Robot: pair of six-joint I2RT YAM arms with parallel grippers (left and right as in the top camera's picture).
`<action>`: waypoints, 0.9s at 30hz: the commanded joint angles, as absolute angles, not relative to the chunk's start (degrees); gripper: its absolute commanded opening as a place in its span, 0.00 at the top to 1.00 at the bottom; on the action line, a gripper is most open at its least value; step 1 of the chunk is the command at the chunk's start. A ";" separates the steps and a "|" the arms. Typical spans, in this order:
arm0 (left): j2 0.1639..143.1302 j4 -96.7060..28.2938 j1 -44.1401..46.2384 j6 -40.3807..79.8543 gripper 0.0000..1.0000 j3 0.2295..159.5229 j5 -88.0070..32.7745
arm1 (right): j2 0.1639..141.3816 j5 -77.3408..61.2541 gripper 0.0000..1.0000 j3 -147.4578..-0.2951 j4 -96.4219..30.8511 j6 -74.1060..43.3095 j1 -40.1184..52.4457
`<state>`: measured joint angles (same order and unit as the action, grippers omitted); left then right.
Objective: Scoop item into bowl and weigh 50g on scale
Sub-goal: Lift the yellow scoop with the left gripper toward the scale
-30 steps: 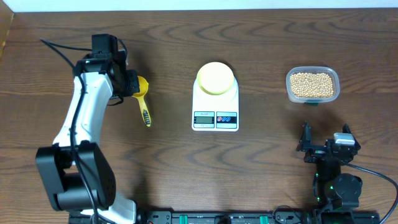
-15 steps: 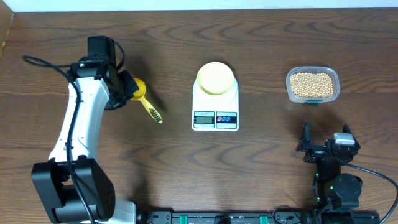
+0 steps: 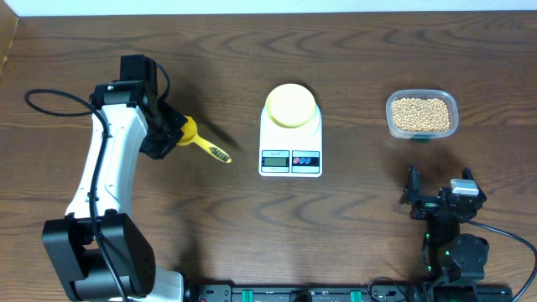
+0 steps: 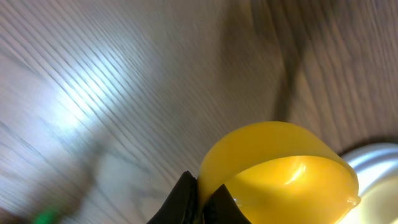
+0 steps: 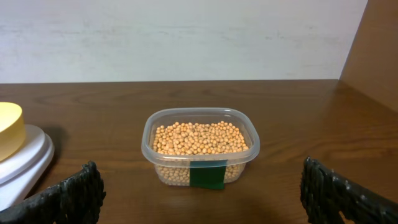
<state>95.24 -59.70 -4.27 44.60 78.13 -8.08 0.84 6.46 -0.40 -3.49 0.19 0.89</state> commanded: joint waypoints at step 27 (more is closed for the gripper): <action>94.61 -60.60 -3.77 49.15 0.93 78.32 -18.65 | 0.49 3.22 0.01 -0.36 3.18 -0.60 1.17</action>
<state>95.24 -60.23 -4.05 48.25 78.13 -18.13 0.84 7.07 -0.38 1.76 0.21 0.89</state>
